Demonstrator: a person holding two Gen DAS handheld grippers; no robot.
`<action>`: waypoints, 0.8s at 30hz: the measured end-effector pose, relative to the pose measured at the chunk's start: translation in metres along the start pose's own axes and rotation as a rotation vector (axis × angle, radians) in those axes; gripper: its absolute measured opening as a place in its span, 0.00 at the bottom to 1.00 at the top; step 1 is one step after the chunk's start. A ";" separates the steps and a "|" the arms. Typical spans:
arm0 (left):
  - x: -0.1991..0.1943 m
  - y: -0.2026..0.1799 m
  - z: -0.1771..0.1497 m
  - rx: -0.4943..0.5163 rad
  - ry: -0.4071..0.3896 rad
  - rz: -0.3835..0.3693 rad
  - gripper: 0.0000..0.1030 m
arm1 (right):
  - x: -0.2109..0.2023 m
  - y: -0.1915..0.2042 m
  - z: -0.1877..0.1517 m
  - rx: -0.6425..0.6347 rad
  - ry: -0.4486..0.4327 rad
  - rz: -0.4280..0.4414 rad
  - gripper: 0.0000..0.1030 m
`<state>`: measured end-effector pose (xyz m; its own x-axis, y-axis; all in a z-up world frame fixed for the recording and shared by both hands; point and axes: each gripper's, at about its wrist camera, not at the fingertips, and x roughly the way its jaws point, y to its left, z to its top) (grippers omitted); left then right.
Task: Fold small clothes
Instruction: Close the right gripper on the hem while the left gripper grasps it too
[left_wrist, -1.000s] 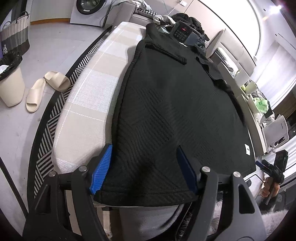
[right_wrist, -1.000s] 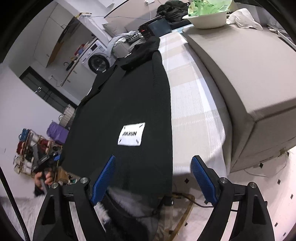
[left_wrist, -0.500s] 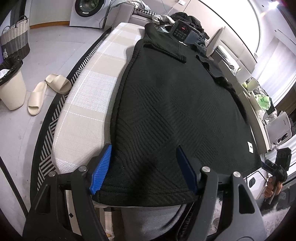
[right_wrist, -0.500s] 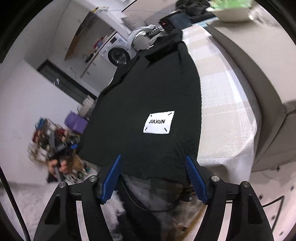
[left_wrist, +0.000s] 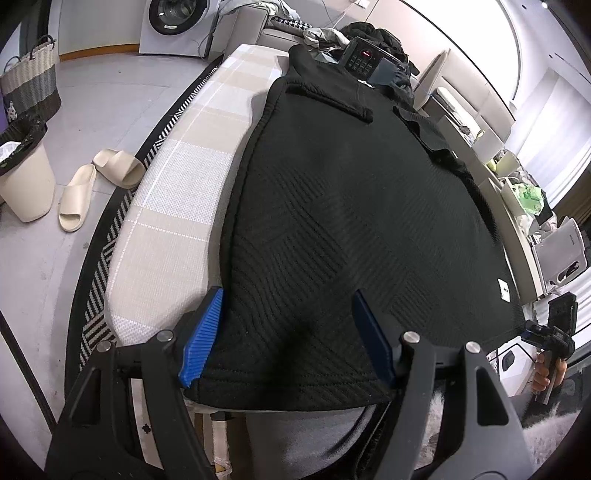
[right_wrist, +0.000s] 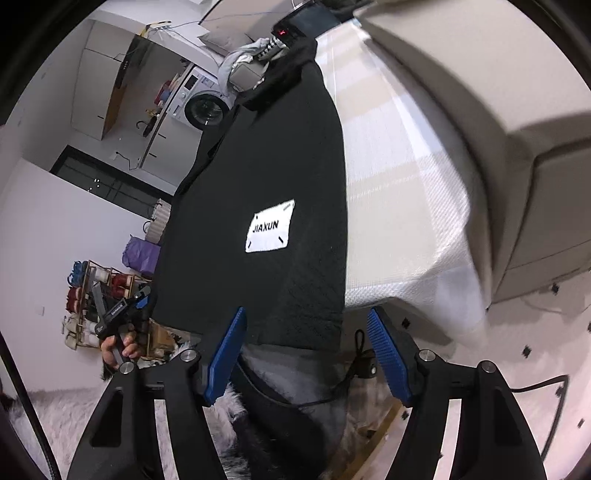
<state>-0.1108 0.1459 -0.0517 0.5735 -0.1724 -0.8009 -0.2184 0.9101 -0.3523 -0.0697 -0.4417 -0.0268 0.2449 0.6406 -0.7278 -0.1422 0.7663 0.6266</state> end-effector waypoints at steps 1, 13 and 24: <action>0.000 0.000 0.000 0.002 0.001 0.002 0.65 | 0.003 -0.001 -0.001 0.007 0.007 -0.009 0.45; 0.000 -0.002 0.001 -0.004 0.003 -0.004 0.65 | -0.022 0.027 0.001 -0.148 -0.172 0.004 0.09; -0.009 0.017 0.001 -0.092 0.062 -0.048 0.65 | -0.025 0.018 0.014 -0.028 -0.384 0.187 0.09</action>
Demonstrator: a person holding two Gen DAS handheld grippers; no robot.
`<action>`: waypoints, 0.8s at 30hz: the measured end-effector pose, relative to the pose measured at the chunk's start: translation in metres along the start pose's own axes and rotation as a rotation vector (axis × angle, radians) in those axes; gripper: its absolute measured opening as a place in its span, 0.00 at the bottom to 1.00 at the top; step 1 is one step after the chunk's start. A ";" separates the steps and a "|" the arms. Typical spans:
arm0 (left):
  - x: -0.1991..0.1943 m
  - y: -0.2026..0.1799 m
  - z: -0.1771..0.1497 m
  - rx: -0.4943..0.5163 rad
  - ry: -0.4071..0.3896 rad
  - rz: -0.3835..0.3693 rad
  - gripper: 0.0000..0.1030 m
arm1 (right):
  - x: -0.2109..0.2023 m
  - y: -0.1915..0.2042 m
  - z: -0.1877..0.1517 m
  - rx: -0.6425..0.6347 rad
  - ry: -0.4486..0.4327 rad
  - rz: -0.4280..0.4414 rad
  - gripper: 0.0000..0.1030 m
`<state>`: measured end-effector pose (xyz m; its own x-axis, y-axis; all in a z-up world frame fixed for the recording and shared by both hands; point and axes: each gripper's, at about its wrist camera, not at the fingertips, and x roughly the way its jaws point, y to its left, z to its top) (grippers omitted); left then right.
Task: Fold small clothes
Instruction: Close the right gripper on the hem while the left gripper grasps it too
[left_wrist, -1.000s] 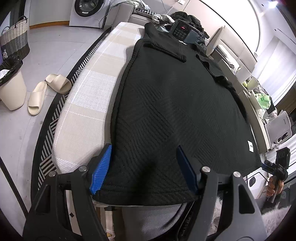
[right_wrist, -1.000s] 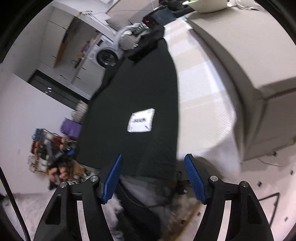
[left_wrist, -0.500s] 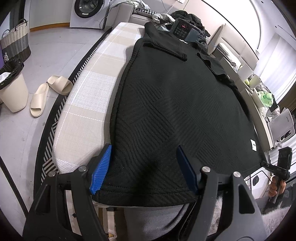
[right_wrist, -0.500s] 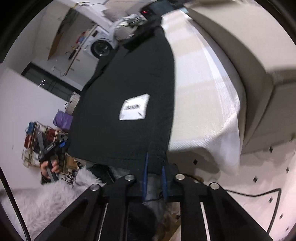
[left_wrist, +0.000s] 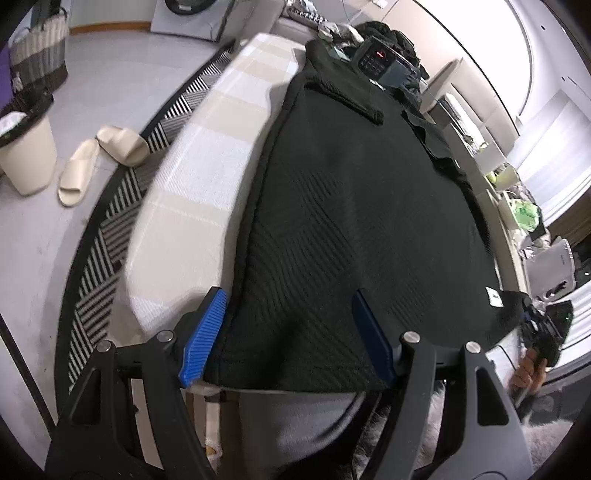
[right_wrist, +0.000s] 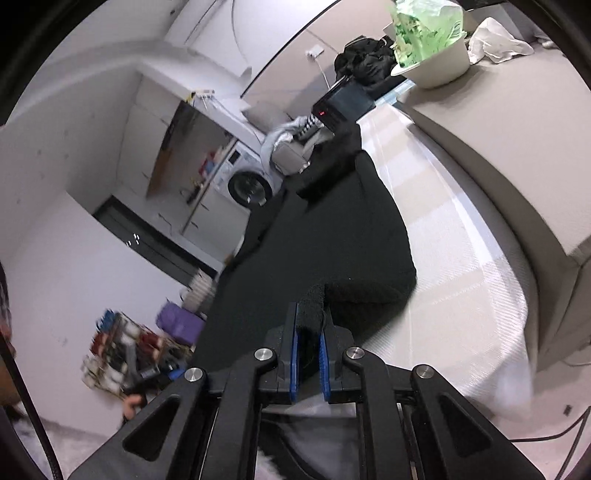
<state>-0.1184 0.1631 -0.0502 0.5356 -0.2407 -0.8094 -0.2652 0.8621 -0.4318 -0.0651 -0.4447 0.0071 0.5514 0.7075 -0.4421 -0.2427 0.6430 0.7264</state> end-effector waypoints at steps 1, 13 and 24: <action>0.001 0.001 0.000 -0.005 0.008 -0.013 0.64 | 0.003 0.004 -0.001 -0.003 -0.001 -0.002 0.09; -0.001 -0.001 0.003 -0.049 -0.055 -0.144 0.06 | 0.006 0.002 -0.006 0.016 -0.026 0.000 0.09; -0.037 -0.019 0.026 -0.028 -0.214 -0.244 0.05 | -0.008 0.022 0.009 0.020 -0.175 0.057 0.09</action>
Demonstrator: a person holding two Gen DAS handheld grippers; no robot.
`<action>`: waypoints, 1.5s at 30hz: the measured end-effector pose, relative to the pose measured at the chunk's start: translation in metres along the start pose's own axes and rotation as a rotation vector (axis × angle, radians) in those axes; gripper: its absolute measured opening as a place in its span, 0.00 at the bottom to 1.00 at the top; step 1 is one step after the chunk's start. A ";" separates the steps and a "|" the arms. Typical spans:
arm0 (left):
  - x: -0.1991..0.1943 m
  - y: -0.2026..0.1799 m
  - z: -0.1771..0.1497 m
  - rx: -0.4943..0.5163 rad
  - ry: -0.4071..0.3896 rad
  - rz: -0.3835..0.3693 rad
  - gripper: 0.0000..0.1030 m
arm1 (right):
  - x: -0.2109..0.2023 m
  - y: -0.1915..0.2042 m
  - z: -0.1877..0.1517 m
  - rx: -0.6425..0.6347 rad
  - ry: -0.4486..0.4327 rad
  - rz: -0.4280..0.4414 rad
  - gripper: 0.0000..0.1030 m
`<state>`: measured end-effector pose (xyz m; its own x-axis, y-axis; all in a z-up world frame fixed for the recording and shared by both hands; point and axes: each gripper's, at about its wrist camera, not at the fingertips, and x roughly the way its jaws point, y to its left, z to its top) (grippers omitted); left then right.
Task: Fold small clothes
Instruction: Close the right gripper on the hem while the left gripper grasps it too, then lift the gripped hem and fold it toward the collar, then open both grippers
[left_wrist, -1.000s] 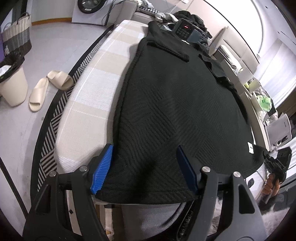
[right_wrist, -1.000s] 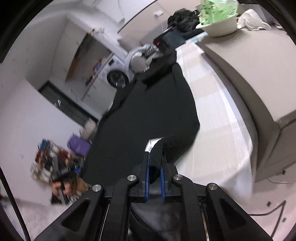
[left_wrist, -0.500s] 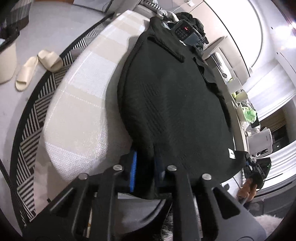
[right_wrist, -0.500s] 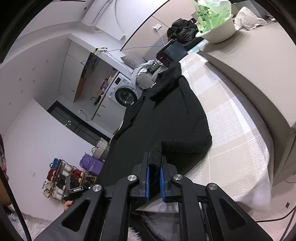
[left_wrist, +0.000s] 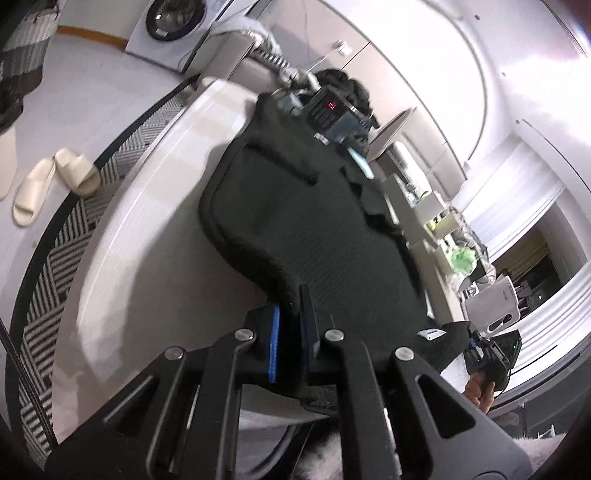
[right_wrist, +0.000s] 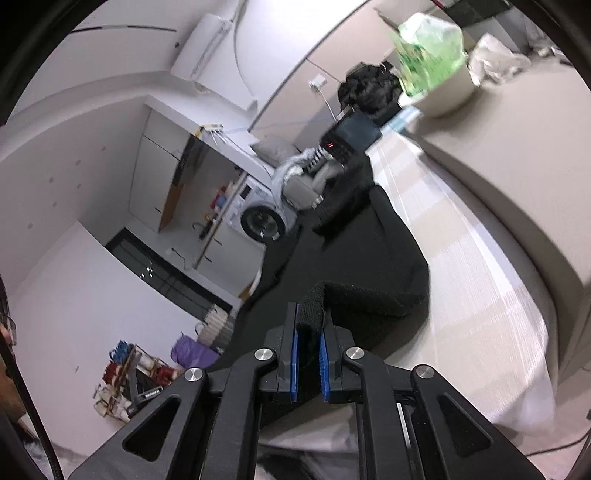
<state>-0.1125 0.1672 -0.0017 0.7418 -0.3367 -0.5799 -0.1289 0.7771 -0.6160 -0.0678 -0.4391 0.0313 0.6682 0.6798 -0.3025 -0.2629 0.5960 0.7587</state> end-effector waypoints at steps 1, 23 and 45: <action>0.001 -0.004 0.005 0.006 -0.013 -0.006 0.05 | 0.000 0.003 0.003 -0.003 -0.016 0.003 0.09; 0.082 -0.032 0.193 -0.012 -0.216 -0.022 0.05 | 0.113 0.042 0.143 -0.018 -0.289 -0.119 0.09; 0.276 0.007 0.390 -0.091 -0.204 0.000 0.05 | 0.305 0.004 0.281 0.049 -0.323 -0.251 0.09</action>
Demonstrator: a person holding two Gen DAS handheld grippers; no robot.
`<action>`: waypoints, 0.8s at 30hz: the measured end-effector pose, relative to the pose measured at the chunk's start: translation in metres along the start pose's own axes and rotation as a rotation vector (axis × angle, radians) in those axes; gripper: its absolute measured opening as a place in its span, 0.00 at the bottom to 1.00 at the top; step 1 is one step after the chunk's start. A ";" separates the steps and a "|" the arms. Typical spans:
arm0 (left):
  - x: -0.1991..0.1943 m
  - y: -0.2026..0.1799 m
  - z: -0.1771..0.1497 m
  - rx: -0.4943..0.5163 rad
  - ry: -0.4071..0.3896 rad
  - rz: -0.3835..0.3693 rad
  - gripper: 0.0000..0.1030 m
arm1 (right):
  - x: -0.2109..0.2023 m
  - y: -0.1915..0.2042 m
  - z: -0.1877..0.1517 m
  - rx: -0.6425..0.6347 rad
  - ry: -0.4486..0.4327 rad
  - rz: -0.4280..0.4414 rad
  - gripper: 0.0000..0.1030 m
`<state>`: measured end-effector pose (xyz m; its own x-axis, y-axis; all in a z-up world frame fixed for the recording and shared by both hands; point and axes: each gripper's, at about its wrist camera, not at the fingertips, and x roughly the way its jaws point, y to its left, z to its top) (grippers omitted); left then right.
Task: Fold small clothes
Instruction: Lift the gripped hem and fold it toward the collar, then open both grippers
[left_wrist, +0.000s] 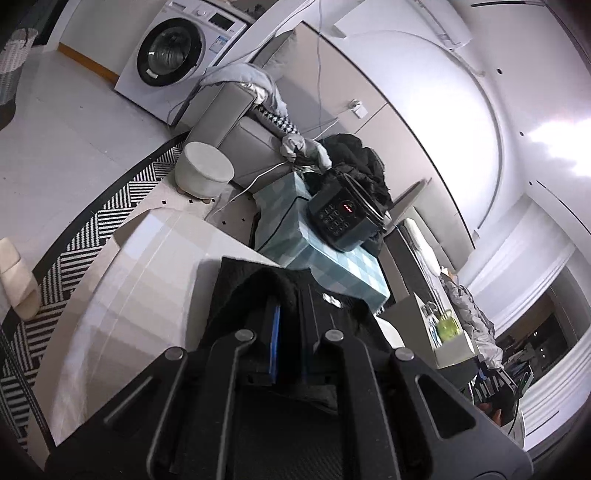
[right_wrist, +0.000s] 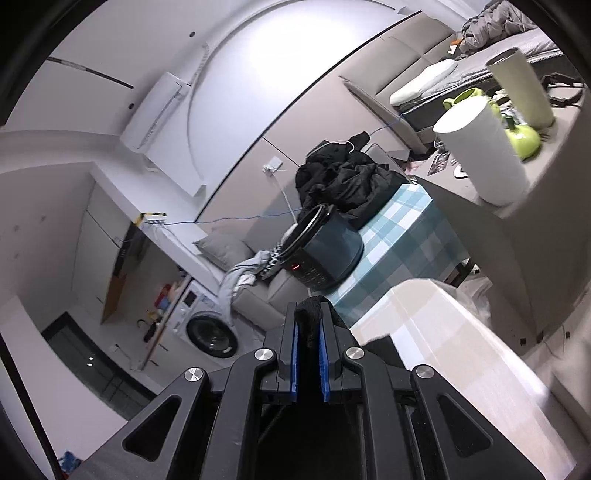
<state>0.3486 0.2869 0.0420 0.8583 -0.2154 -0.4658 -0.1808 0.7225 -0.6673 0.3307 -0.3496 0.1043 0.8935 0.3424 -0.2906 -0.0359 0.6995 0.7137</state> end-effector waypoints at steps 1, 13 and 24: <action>0.013 0.004 0.005 -0.010 0.002 0.000 0.05 | 0.013 -0.001 0.003 0.005 0.004 -0.003 0.09; 0.121 0.049 0.044 -0.056 0.037 0.211 0.58 | 0.098 -0.023 0.006 -0.024 0.122 -0.222 0.36; -0.015 0.038 -0.051 -0.026 0.084 0.221 0.59 | -0.004 -0.016 -0.042 -0.065 0.280 -0.218 0.45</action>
<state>0.3044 0.2841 -0.0058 0.7535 -0.1087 -0.6484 -0.3731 0.7413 -0.5578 0.3093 -0.3359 0.0676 0.7261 0.3335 -0.6013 0.1055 0.8101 0.5768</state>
